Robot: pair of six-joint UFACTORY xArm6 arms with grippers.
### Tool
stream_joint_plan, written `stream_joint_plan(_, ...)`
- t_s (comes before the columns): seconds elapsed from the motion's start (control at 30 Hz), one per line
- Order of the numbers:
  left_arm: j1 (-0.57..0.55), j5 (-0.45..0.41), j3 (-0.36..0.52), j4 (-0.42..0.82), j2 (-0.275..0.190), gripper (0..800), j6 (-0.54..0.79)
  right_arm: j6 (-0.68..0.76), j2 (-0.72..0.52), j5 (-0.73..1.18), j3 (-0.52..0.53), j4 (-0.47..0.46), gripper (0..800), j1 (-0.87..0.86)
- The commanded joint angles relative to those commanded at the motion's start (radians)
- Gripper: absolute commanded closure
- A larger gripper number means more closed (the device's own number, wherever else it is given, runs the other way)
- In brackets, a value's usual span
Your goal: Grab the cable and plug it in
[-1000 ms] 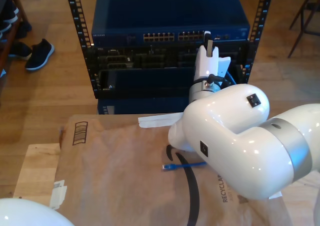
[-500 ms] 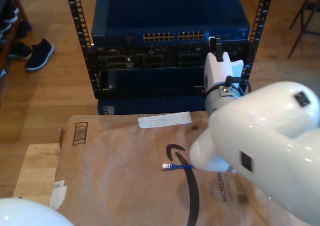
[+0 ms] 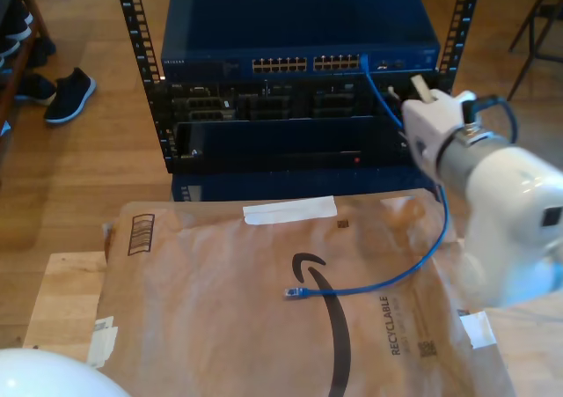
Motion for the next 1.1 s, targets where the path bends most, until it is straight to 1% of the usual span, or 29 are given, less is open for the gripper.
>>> stream_joint_plan(0.1,0.000,0.000,0.002,0.000,0.000,0,0.000,0.000,-0.083,0.048,0.091,-0.152,224,-0.107)
stream_joint_plan(0.2,0.000,0.000,0.000,0.000,0.000,0,0.000,0.000,-0.155,0.055,0.178,-0.342,223,-0.259)
stream_joint_plan(0.27,0.000,0.000,0.002,0.000,0.000,0,0.000,0.000,-0.206,0.064,0.226,-0.433,209,-0.353)
stream_joint_plan(0.33,0.000,0.000,0.002,0.002,0.000,0,0.000,0.000,-0.252,0.075,0.256,-0.483,194,-0.419)
stream_joint_plan(0.43,0.000,0.000,0.002,0.000,0.000,0,0.000,0.000,-0.270,0.083,0.273,-0.523,152,-0.516)
stream_joint_plan(0.47,0.000,0.000,0.000,0.000,0.000,0,0.000,0.000,-0.279,0.097,0.276,-0.543,150,-0.551)
stream_joint_plan(0.57,0.000,0.000,0.002,0.002,0.000,0,0.000,0.000,-0.308,0.201,0.281,-0.623,122,-0.638)
stream_joint_plan(0.6,0.000,0.000,0.002,0.000,0.000,0,0.000,0.000,-0.315,0.233,0.282,-0.635,98,-0.652)
stream_joint_plan(0.67,0.000,0.000,0.000,0.000,0.000,0,0.000,0.000,-0.327,0.296,0.284,-0.637,85,-0.675)
stream_joint_plan(0.7,0.000,0.000,0.002,0.002,0.000,0,0.000,-0.002,-0.331,0.334,0.285,-0.637,64,-0.689)
stream_joint_plan(0.77,0.000,0.000,0.002,0.000,0.000,0,0.000,-0.003,-0.338,0.410,0.285,-0.640,62,-0.715)
stream_joint_plan(0.83,0.000,0.000,0.000,0.000,0.000,0,0.000,-0.012,-0.339,0.462,0.285,-0.640,43,-0.736)
stream_joint_plan(1.0,0.000,0.000,0.002,0.000,0.000,0,0.000,-0.075,-0.344,0.629,0.288,-0.635,43,-0.756)
stream_joint_plan(1.1,0.000,0.000,0.000,0.000,0.000,0,0.000,-0.107,-0.368,0.720,0.288,-0.631,28,-0.761)
